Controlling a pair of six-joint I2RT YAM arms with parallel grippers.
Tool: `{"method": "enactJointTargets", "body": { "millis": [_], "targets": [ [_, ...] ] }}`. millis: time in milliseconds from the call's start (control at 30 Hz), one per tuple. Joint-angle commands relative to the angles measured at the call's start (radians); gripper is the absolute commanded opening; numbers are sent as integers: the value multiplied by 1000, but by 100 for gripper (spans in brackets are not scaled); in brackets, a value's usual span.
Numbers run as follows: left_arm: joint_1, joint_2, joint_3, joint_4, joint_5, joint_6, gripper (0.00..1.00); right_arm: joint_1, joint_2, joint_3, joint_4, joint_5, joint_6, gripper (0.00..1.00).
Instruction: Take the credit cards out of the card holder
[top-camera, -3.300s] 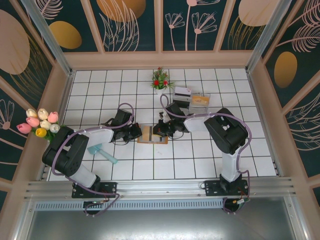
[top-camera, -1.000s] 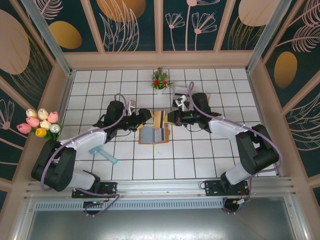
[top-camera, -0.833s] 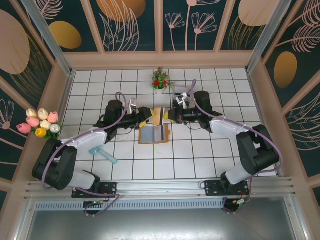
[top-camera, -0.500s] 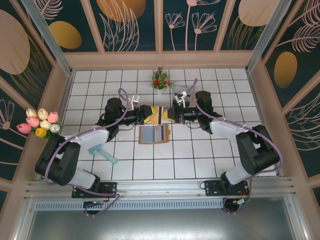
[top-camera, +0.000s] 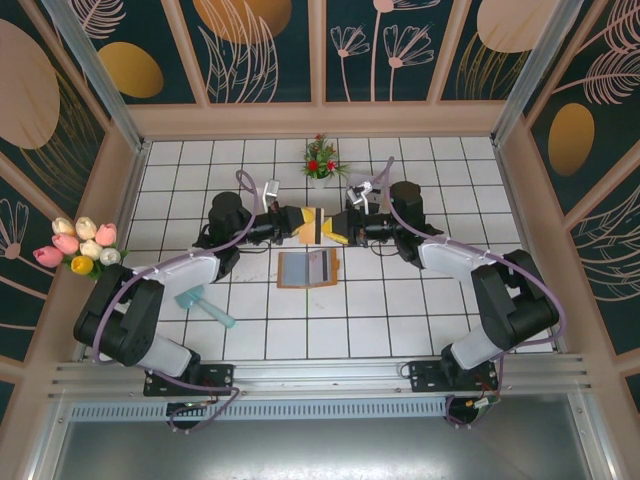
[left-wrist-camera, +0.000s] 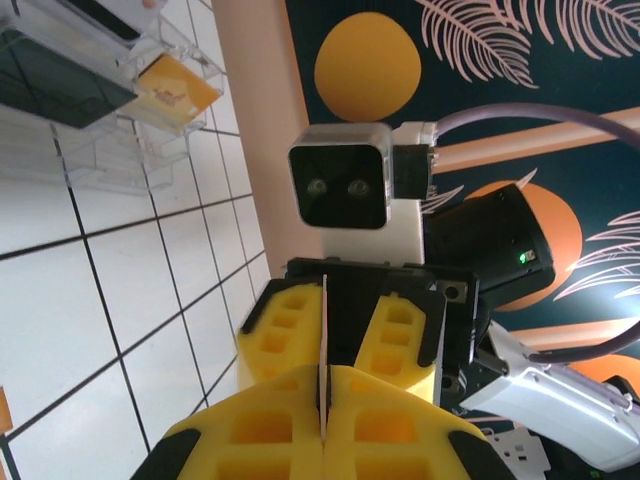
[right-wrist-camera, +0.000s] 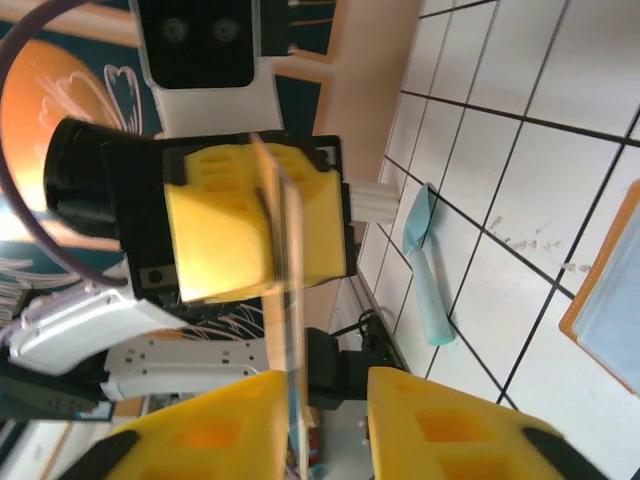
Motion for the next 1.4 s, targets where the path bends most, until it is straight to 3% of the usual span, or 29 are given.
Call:
{"method": "enactJointTargets", "body": {
  "millis": [0,200,500,1033,1133,1200,1267,1367],
  "targets": [
    [3,-44,43,-16,-55,53,0,3,-37,26,24,59,11,41],
    [3,-77,62,-46,-111,79,0,2,-50,33,120,141,137,50],
    [3,-107,64,-47,-117,65,0,24,-34,67,219,146,175,44],
    [3,-107,46,34,-109,-2,0,66,8,78,347,110,197,20],
    [3,-109,45,33,-108,1,0,66,8,78,350,120,190,13],
    [4,-111,50,6,-116,5,0,60,4,88,315,138,167,2],
    [3,-120,68,-76,-148,39,19,49,-3,118,195,153,88,0],
    [10,-140,124,-326,-245,138,50,14,-19,202,-165,216,-174,0]
  ]
}}
